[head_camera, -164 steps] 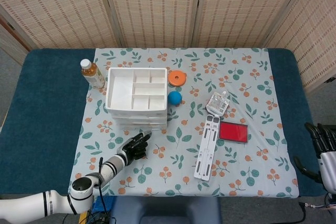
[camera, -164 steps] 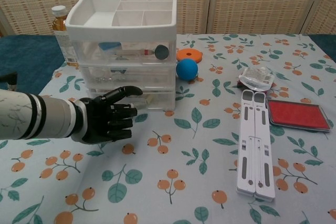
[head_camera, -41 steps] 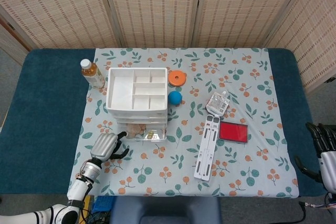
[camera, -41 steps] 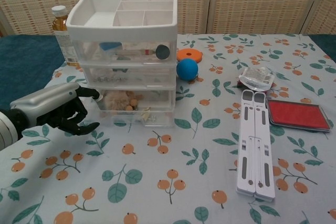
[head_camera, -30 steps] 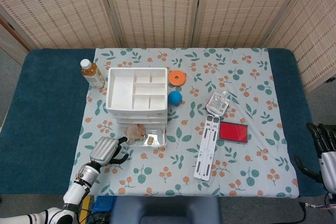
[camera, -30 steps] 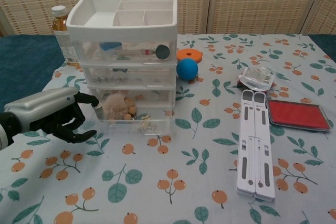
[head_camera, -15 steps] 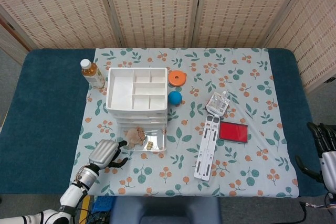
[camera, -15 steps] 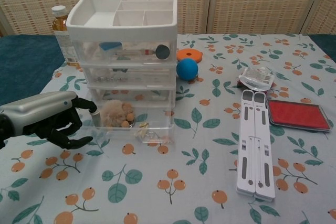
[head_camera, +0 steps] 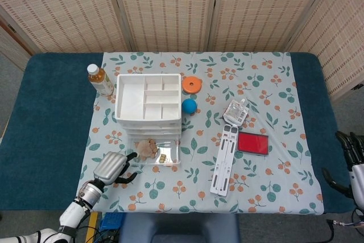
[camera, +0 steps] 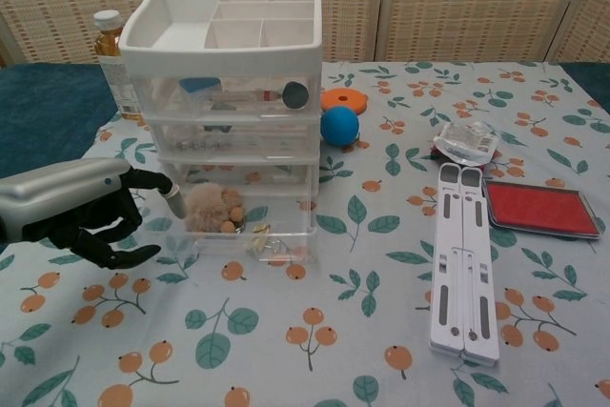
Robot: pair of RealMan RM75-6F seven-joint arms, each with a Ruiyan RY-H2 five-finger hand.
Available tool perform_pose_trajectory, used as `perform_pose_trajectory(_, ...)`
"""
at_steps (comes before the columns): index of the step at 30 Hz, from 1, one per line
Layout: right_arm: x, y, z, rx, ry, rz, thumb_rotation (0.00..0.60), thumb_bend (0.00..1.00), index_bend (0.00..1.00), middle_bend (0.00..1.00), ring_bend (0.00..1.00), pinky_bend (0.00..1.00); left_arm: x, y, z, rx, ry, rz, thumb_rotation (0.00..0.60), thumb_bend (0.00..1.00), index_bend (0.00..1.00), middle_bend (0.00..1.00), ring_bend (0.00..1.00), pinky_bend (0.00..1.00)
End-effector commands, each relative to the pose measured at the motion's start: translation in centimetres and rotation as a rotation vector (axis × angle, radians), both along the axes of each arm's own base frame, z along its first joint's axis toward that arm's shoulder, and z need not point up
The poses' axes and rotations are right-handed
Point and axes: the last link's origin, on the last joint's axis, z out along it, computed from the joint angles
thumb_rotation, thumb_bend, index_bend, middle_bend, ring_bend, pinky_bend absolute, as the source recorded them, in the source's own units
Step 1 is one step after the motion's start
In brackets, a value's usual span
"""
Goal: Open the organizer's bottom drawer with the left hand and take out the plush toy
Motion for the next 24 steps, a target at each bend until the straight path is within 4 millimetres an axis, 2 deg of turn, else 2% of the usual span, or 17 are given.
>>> perform_pose_trajectory(1, 0.2, 0.0, 0.3, -0.007, 0.009, 0.005, 0.600, 0.34, 0.00, 0.08, 0.00, 0.04, 0.3, 0.3, 1.1, 0.022, 0.033, -0.060, 0.600, 0.34, 0.31, 0.87, 1.00, 1.00)
perform_pose_trajectory(8, 0.6, -0.2, 0.6, -0.009, 0.027, 0.022, 0.600, 0.34, 0.00, 0.08, 0.00, 0.04, 2.5, 2.6, 1.9, 0.096, 0.068, -0.263, 0.600, 0.34, 0.32, 0.87, 1.00, 1.00)
perform_pose_trajectory(12, 0.8, -0.2, 0.6, -0.008, 0.030, 0.028, 0.600, 0.34, 0.00, 0.08, 0.00, 0.04, 3.7, 4.1, 1.2, 0.150, 0.124, -0.399, 0.600, 0.34, 0.32, 0.87, 1.00, 1.00)
perform_pose_trajectory(17, 0.6, 0.0, 0.6, -0.009, 0.029, 0.016, 0.600, 0.34, 0.00, 0.08, 0.00, 0.04, 3.8, 5.9, -0.1, 0.172, 0.224, -0.524, 0.600, 0.34, 0.34, 0.87, 1.00, 1.00)
perform_pose_trajectory(24, 0.5, 0.1, 0.5, -0.008, 0.025, 0.008, 0.600, 0.34, 0.00, 0.08, 0.00, 0.04, 3.8, 7.2, -1.1, 0.205, 0.326, -0.623, 0.600, 0.33, 0.33, 0.88, 1.00, 1.00)
